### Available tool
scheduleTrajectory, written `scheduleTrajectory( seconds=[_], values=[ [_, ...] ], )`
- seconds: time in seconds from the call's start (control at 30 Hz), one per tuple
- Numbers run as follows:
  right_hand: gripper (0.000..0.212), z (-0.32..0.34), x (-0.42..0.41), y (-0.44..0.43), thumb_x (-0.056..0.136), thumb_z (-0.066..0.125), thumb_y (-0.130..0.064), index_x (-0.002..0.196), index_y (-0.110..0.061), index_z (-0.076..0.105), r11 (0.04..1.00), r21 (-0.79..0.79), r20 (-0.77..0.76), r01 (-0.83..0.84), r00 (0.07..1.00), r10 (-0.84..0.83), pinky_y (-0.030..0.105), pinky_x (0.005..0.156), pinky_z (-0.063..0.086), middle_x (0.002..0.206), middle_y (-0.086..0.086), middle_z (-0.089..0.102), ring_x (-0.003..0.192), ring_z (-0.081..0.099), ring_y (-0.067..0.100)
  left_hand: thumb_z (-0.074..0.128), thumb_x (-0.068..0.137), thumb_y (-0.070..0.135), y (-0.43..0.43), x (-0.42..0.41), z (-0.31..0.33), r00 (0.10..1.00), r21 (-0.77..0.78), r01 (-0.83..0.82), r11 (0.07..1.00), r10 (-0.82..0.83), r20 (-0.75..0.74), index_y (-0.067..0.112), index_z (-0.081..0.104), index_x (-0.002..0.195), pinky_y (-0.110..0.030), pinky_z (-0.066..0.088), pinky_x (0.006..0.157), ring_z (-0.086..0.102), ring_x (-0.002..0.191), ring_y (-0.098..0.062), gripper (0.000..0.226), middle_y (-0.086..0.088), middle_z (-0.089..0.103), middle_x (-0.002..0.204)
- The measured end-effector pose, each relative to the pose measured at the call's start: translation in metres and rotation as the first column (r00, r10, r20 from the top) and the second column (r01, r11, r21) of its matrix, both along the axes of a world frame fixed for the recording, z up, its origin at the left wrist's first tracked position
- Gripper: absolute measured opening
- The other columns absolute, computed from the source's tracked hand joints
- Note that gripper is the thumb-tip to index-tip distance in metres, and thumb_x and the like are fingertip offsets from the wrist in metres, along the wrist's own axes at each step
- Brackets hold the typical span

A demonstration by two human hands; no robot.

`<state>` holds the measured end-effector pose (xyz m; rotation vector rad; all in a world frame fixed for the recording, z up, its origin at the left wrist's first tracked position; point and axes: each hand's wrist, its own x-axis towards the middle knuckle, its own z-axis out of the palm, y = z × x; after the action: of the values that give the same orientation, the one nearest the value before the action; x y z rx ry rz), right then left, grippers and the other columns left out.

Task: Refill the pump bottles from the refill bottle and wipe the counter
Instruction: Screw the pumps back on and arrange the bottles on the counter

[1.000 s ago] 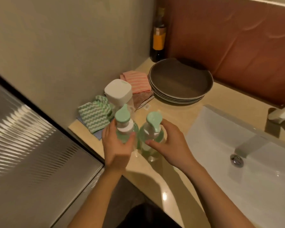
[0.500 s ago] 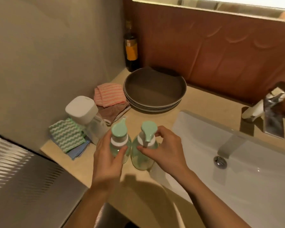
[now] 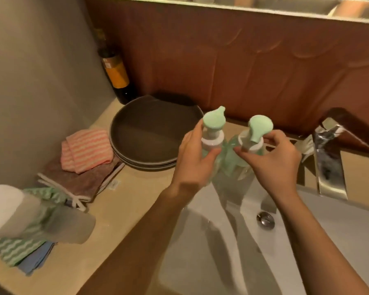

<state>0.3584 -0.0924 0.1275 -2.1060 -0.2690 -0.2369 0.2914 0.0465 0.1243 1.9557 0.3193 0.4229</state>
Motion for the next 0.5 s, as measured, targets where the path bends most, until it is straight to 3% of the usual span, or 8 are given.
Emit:
scheduleTrajectory(
  seconds=[0.1,0.27,0.37,0.5],
  values=[
    [0.044,-0.003,0.033,-0.006,0.061,0.086,-0.029,0.093,-0.022,0.056,0.996,0.022,-0.005,0.087,0.996,-0.087,0.002,0.06,0.034,0.086,-0.01,0.058,0.08,0.053,0.006,0.065,0.085,0.008,-0.004,0.046,0.0,0.999,-0.007,0.038,0.999,-0.038,0.021,0.021,0.04,0.14,-0.03,0.037,0.105,0.045,0.123,-0.01,0.062,0.003,0.055,0.128],
    [0.052,-0.011,0.074,-0.007,0.064,0.084,-0.029,0.107,-0.011,0.062,0.979,0.027,-0.022,0.203,0.979,-0.202,0.01,0.068,0.034,0.091,-0.008,0.057,0.084,0.053,0.007,0.064,0.085,0.007,-0.008,0.1,-0.007,0.993,0.02,0.102,0.995,-0.103,0.048,0.013,0.04,0.14,-0.041,0.039,0.105,0.046,0.125,-0.017,0.059,-0.004,0.055,0.13],
    [0.052,-0.021,0.086,-0.006,0.065,0.083,-0.029,0.109,-0.01,0.063,0.976,0.03,-0.018,0.216,0.976,-0.216,0.019,0.074,0.039,0.098,0.0,0.064,0.088,0.056,0.011,0.063,0.084,0.004,-0.007,0.117,-0.013,0.992,0.027,0.11,0.994,-0.112,0.052,0.01,0.04,0.139,-0.04,0.041,0.103,0.048,0.123,-0.02,0.06,-0.007,0.056,0.128],
    [0.054,-0.028,0.098,-0.009,0.065,0.083,-0.032,0.111,-0.011,0.062,0.975,0.027,-0.027,0.22,0.975,-0.219,0.031,0.083,0.048,0.104,0.006,0.066,0.096,0.06,0.02,0.064,0.083,0.002,-0.008,0.13,-0.024,0.993,0.007,0.119,0.993,-0.119,0.026,0.011,0.04,0.139,-0.028,0.043,0.097,0.053,0.118,-0.018,0.061,-0.008,0.059,0.124]
  ],
)
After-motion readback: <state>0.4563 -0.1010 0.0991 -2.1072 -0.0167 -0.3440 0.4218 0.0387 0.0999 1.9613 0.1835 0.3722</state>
